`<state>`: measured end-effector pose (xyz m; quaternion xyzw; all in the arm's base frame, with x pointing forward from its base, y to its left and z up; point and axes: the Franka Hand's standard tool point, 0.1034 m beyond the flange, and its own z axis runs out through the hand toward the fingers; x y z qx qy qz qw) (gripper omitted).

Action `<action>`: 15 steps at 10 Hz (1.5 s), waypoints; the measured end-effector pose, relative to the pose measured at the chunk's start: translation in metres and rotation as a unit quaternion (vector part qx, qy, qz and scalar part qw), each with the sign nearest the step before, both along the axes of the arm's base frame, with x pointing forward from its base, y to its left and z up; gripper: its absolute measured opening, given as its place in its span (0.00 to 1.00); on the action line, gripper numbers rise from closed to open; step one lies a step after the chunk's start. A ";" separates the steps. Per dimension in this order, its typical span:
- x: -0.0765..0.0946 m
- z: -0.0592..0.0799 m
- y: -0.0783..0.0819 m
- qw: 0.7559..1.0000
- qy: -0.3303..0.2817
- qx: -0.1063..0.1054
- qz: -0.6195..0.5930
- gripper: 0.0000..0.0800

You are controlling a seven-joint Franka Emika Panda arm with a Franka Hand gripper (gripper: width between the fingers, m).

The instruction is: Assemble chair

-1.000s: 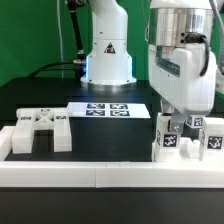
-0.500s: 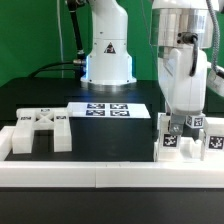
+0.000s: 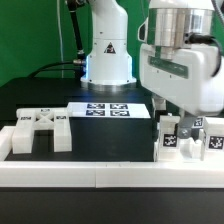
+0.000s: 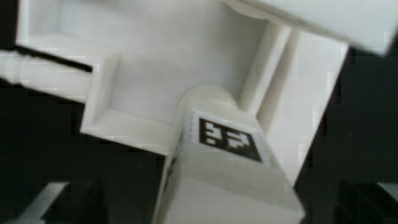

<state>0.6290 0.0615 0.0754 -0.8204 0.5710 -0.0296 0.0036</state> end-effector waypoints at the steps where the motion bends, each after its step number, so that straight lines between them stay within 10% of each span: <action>1: 0.000 0.000 0.003 0.998 0.001 -0.002 0.056 0.81; 11: 0.002 0.011 -0.003 0.900 0.003 -0.025 0.434 0.81; 15: -0.004 0.019 -0.001 0.904 -0.007 -0.026 0.426 0.81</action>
Offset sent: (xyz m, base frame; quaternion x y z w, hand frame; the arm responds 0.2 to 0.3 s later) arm -0.0045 0.0073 0.0034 0.0066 -0.0212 -0.2570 0.9661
